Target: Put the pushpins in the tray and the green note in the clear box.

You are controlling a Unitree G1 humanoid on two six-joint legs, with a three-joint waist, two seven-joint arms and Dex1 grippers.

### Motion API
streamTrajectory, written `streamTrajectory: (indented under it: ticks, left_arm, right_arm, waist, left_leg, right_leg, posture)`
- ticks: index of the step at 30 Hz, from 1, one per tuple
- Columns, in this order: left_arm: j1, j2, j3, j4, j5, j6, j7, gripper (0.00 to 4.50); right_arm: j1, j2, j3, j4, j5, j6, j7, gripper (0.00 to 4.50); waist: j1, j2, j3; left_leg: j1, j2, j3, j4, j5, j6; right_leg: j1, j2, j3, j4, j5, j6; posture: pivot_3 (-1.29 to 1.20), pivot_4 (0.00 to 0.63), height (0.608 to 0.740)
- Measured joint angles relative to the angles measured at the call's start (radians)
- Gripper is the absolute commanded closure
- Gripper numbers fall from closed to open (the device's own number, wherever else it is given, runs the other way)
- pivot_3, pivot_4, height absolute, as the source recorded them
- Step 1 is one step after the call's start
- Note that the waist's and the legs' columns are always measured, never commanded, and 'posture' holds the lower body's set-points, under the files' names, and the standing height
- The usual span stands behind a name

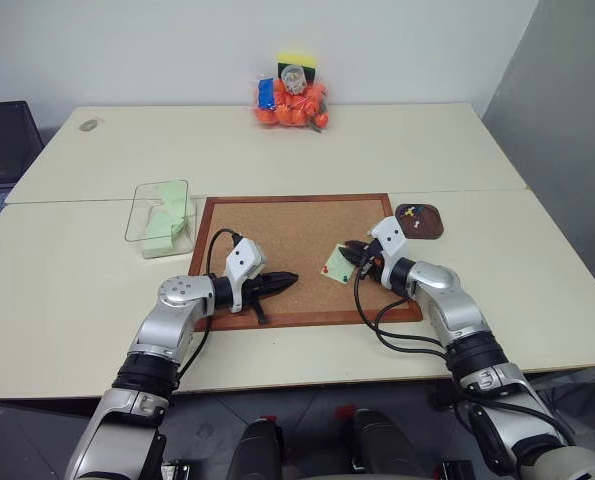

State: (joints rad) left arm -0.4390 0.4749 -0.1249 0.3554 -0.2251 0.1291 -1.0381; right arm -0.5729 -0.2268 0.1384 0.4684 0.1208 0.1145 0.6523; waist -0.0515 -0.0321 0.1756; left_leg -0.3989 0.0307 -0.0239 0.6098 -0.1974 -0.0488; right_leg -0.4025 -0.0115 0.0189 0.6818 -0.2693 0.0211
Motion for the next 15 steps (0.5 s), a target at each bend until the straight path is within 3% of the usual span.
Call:
streamTrajectory:
  ticks: [10, 15]
  left_arm:
    - [-0.009, 0.0, 0.0, 0.012, 0.001, -0.003, 0.002, 4.5]
    - [-0.009, 0.0, 0.0, 0.009, 0.001, 0.006, 0.004, 4.5]
  right_arm:
    - [-0.023, 0.006, -0.011, 0.038, 0.002, -0.017, 0.002, 4.48]
    - [-0.012, 0.01, -0.055, -0.056, 0.068, 0.01, 0.027, 4.48]
  waist:
    - [0.0, 0.0, 0.0]
    - [0.0, 0.0, 0.0]
  left_leg:
    - [0.0, 0.0, 0.0, 0.0, 0.0, 0.0]
    - [0.0, 0.001, -0.001, 0.0, 0.0, 0.0]
  right_leg:
    - [0.0, 0.001, 0.0, 0.0, 0.0, 0.0]
    - [0.0, 0.001, 0.0, 0.0, 0.0, 0.0]
  posture:
    - [0.0, 0.15, 0.74]
    - [0.0, 0.15, 0.74]
